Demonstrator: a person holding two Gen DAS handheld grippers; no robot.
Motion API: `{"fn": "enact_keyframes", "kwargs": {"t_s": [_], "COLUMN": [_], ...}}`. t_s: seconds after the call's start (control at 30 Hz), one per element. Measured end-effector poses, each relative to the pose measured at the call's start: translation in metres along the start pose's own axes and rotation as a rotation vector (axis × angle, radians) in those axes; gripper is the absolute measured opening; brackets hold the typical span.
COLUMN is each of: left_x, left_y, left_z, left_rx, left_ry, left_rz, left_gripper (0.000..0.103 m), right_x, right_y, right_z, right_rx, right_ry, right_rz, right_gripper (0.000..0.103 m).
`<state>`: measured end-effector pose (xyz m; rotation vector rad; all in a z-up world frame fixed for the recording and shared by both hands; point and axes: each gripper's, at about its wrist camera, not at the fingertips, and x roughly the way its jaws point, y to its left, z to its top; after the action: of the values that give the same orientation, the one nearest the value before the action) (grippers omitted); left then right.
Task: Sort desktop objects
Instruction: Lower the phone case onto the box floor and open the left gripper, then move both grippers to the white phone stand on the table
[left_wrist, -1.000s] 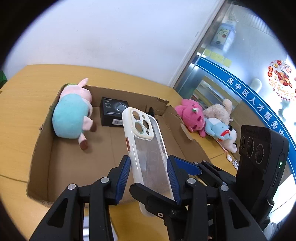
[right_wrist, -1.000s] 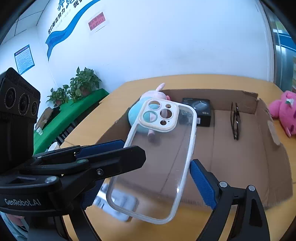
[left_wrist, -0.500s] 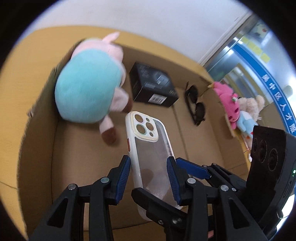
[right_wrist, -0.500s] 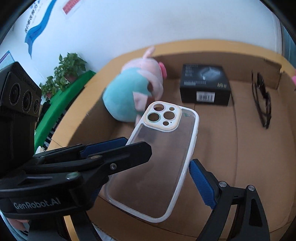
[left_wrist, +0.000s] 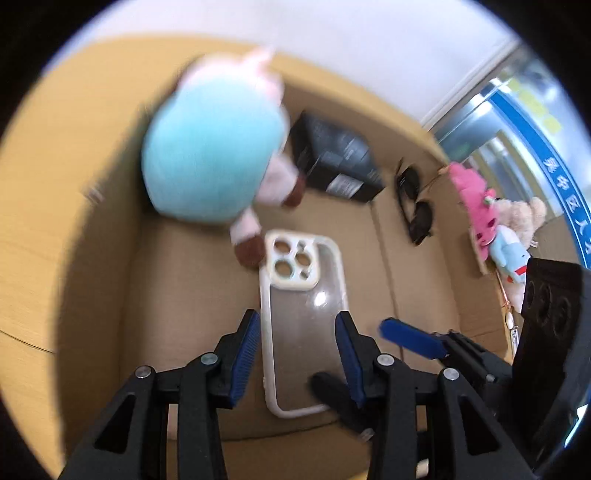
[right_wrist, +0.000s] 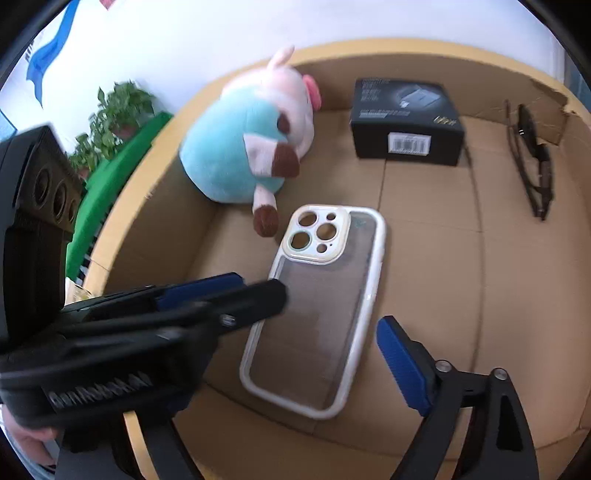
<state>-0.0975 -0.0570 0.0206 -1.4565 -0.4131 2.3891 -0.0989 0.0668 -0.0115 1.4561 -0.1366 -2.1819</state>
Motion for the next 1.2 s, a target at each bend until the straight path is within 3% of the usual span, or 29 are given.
{"fn": "enact_keyframes", "kwargs": {"t_s": [0.13,0.27,0.33,0.63,0.8,1.0,1.07,1.2], "left_x": [-0.071,-0.129,-0.145,-0.164,-0.152,-0.116,-0.098,-0.078], "left_y": [-0.032,-0.053,-0.055,-0.042,-0.012,0.039,0.053,0.067], "left_z": [-0.025,-0.058,-0.071,-0.117,-0.139,-0.161,-0.164,-0.166], "left_rx": [0.160,0.265,0.276,0.273,0.235,0.154,0.126,0.083], "left_ry": [-0.248,-0.464,-0.508,-0.561,-0.504,-0.349,-0.275,-0.208], "left_rz": [0.086,0.097,0.102,0.163,0.194,0.157,0.129,0.083], "left_gripper": [0.044,0.076,0.077,0.077,0.077,0.077,0.077,0.076], "right_x": [-0.053,-0.105,-0.122,-0.150,-0.142,-0.098,-0.079,-0.047], "right_y": [0.006,0.020,0.026,0.047,0.044,0.038,0.038,0.040], "right_z": [-0.015,-0.040,-0.051,-0.094,-0.116,-0.145,-0.148,-0.147], "right_rx": [-0.052,-0.132,-0.171,-0.220,-0.213,-0.230,-0.229,-0.209], "right_ry": [-0.165,-0.315,-0.360,-0.431,-0.407,-0.257,-0.209,-0.152], "right_rz": [-0.081,-0.148,-0.166,-0.202,-0.168,-0.038,-0.020,0.017], "right_gripper": [0.099,0.103,0.103,0.103,0.103,0.103,0.102,0.102]}}
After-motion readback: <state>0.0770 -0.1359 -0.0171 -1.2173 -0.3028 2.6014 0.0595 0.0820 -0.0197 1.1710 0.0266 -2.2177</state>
